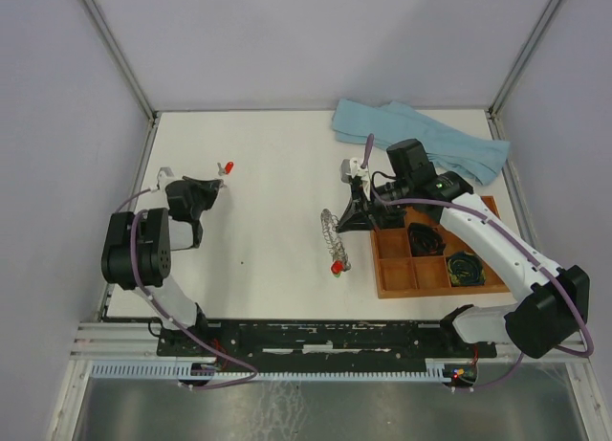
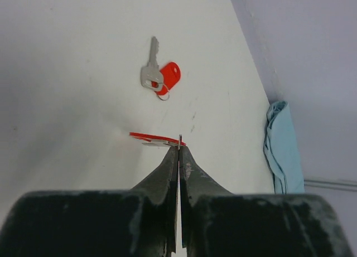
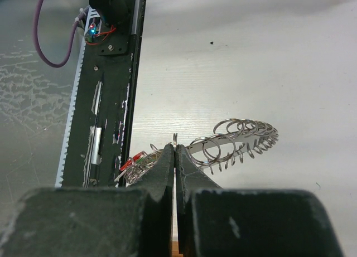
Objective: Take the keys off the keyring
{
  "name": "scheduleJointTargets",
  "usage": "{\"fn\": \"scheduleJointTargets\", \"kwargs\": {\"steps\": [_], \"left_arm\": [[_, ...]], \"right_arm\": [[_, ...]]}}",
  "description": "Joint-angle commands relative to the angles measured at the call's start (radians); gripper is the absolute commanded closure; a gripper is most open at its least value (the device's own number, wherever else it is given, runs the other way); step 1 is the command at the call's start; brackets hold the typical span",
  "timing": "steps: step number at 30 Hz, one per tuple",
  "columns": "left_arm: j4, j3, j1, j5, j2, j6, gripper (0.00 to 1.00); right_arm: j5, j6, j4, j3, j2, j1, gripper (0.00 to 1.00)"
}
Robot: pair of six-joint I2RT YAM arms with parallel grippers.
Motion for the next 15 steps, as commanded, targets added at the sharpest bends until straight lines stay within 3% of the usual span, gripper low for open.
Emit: {"fn": "scheduleJointTargets", "kwargs": {"steps": [1, 5, 8, 9, 11, 15], "left_arm": [[0.101, 0.063, 0.013, -0.043, 0.094, -0.145, 0.90], [-0.014, 0.134, 0.013, -0.066, 0.103, -0.151, 0.61], [-0.382, 0.236, 0.010, -0.165, 0.021, -0.104, 0.45], [-0.537, 0.271, 0.010, -0.195, 0.000, -0.088, 0.43], [-0.657, 0.305, 0.008, -0.212, -0.054, -0.050, 0.39], [-0.637, 0.210, 0.006, -0.111, -0.206, -0.013, 0.37]], "right_arm": [[-0.007, 0.008, 0.024, 0.034, -0.026, -0.005, 0.99], [-0.007, 0.002, 0.017, 0.035, -0.020, -0.005, 0.99], [-0.002, -0.001, 0.015, 0.037, -0.015, -0.006, 0.99], [0.001, 0.000, 0.016, 0.038, -0.014, -0.006, 0.99], [0.002, 0.001, 0.018, 0.036, -0.011, -0.005, 0.99], [0.021, 0.016, 0.027, 0.036, -0.006, -0.005, 0.99]]}}
